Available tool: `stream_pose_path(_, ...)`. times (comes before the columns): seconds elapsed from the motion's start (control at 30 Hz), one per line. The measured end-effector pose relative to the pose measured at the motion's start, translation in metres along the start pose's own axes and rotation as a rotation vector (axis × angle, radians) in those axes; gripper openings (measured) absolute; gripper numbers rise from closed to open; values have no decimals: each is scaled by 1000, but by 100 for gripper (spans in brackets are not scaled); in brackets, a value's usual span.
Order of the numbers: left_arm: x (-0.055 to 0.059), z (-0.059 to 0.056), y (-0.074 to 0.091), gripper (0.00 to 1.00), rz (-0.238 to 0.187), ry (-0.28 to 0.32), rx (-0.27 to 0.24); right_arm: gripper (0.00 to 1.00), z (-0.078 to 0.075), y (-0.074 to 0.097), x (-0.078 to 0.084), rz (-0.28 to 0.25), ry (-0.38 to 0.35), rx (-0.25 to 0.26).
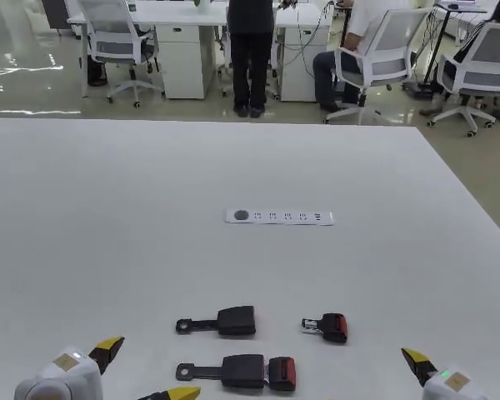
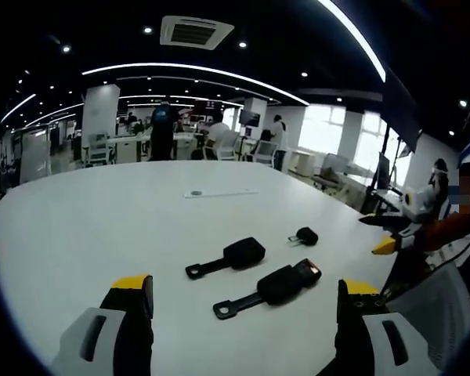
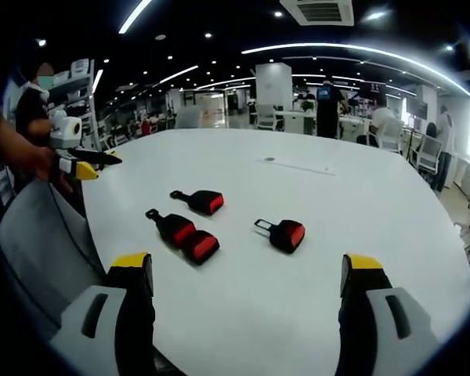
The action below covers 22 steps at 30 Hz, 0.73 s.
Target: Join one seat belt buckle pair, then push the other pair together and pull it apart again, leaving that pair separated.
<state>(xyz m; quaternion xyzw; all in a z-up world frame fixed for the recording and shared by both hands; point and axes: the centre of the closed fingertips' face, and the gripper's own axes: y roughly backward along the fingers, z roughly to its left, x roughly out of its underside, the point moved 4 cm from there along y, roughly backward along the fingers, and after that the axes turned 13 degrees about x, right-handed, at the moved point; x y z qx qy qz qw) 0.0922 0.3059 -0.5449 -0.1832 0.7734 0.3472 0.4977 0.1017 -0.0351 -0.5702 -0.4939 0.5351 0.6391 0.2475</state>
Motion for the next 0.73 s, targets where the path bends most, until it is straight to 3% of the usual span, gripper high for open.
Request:
stream_pose_path(0.5, 0, 1, 0, 100, 29, -24, 28, 100, 0, -4, -4, -17, 18, -23)
stream_pose_path(0.6, -1, 3, 0, 100, 21, -20, 26, 100, 3, -4, -4, -17, 35, -36)
stream_pose_path(0.7, 2, 9, -2, 100, 36, -30, 30, 100, 8, -4, -4, -12, 58, -49)
stream_pose_path(0.73, 2, 6, -3, 100, 47, -39, 37, 100, 10, -4, -3, -12, 66, -54)
